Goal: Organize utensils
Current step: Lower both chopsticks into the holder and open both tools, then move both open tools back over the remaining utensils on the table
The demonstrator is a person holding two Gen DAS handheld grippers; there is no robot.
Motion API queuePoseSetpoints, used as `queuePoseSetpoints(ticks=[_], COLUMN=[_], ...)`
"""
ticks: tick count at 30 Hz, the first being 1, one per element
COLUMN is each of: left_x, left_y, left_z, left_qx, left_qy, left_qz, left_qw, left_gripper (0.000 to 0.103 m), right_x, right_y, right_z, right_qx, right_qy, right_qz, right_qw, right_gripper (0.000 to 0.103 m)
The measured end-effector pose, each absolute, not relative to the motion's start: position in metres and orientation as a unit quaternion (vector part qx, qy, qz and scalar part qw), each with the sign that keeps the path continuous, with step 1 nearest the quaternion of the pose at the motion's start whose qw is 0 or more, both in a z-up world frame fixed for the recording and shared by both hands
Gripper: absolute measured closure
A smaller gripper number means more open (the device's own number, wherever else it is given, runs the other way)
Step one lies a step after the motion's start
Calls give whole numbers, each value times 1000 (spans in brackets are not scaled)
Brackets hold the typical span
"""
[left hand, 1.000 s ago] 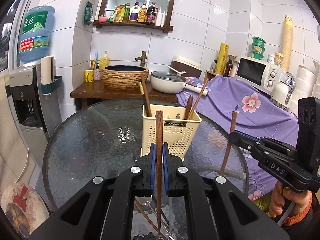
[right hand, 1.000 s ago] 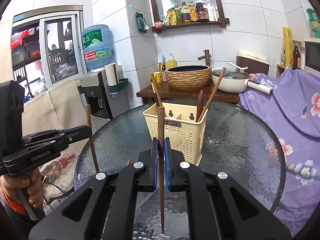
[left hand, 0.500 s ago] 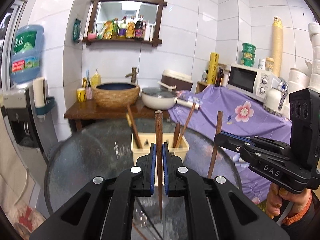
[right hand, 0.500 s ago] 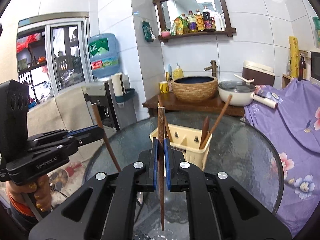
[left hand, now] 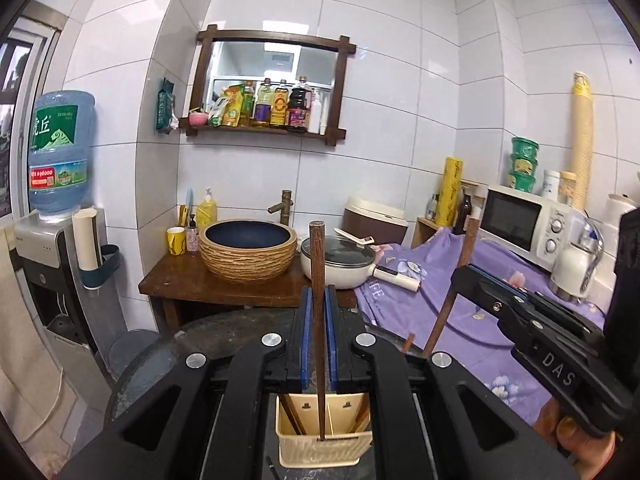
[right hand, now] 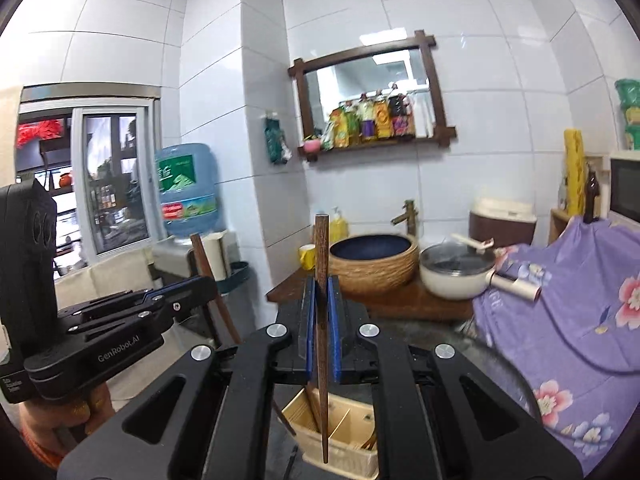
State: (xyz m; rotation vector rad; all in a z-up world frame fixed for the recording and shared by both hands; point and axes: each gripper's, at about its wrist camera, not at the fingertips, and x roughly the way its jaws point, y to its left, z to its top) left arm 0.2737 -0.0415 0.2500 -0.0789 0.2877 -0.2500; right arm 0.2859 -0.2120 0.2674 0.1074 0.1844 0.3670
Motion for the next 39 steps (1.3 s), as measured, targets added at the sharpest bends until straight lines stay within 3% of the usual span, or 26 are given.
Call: queuePoseSetpoints(ticks=[6, 18, 34, 35, 36, 37, 39], left_x=[309, 336, 338, 337, 334, 331, 319], left_y=[-47, -45, -44, -44, -43, -42, -36], left_z=[224, 138, 110, 111, 112, 113, 115], left_qx=[-43, -48, -50, -52, -53, -55, -65], left_qy=[161, 242, 267, 265, 262, 258, 241], left_qz=[-97, -97, -109, -110, -111, -112, -112], left_qw=[981, 964, 956, 957, 957, 958, 962], left_gripper=[97, 97, 95, 92, 80, 59, 38], right_x=[319, 353, 353, 352, 349, 347, 337], right_y=[-204, -211, -213, -215, -216, -217, -222], right_z=[250, 157, 131, 131, 131, 132, 133], right_qx=[36, 64, 49, 49, 50, 51, 54], right_qy=[83, 166, 181, 178, 174, 171, 154], right_qz=[143, 131, 114, 113, 111, 109, 102], right_qw=[986, 975, 976, 976, 977, 978, 981], right_gripper=[96, 96, 95, 93, 83, 59, 38])
